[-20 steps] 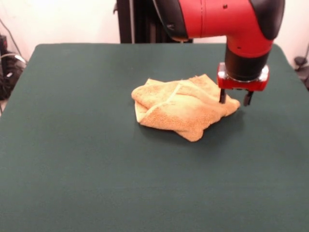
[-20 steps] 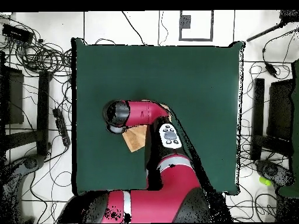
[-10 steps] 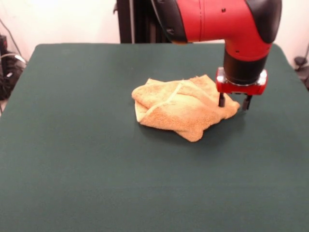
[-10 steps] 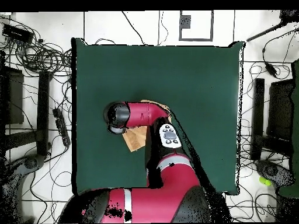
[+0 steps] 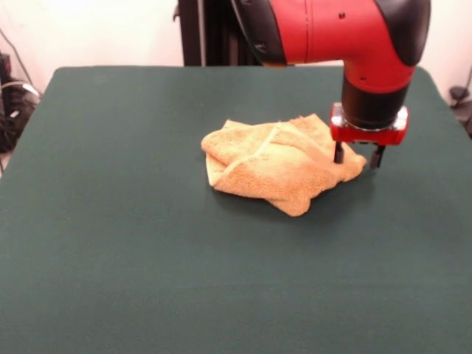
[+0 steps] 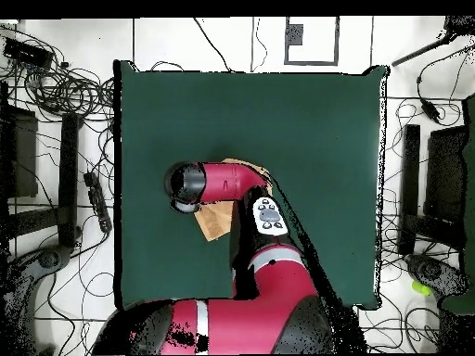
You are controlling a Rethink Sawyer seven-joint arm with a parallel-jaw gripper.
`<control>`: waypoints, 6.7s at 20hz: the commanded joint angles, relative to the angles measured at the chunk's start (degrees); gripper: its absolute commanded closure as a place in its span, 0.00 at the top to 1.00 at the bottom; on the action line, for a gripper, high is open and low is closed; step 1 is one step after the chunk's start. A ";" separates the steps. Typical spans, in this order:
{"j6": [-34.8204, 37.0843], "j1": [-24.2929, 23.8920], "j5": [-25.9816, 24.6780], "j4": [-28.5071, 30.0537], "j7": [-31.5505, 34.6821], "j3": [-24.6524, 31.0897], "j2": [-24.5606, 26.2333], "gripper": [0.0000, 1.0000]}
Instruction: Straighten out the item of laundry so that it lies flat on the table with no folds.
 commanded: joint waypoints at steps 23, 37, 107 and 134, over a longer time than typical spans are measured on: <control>-13.37 0.86 -2.44 3.76 4.87 3.11 11.48 1.00; -14.26 -0.16 -2.73 4.32 4.12 3.57 11.57 1.00; 60.24 -6.64 -12.95 -61.43 -18.43 19.99 29.60 0.00; 29.88 -15.58 -6.50 -18.58 -9.97 20.10 6.46 0.00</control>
